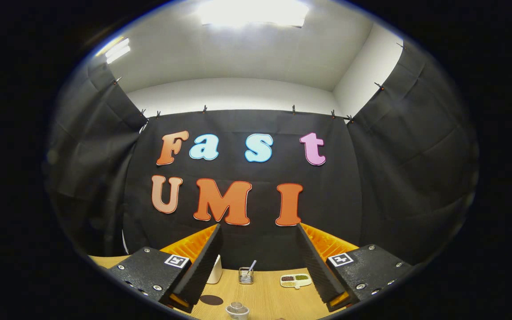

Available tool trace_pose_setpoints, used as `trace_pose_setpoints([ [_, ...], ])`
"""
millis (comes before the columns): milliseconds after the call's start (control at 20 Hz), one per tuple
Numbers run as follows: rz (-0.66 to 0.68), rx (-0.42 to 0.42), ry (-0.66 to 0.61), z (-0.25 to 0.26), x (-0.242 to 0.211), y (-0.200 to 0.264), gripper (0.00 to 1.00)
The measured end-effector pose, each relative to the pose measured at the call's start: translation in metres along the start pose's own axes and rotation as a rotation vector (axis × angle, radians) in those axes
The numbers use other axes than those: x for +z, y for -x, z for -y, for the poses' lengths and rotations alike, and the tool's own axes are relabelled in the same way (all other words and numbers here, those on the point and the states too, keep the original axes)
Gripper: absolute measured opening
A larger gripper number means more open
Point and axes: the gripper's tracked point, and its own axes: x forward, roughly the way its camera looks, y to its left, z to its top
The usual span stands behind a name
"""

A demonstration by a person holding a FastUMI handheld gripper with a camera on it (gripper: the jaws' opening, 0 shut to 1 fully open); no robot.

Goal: Take the bottle from table, then pour the juice into the cup, finally place the bottle on the coaster

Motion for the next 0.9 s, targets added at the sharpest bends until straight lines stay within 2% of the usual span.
trace_pose_setpoints([
  [900,-0.027,0.058,0.024,-0.013,-0.042,0.006,0.98],
])
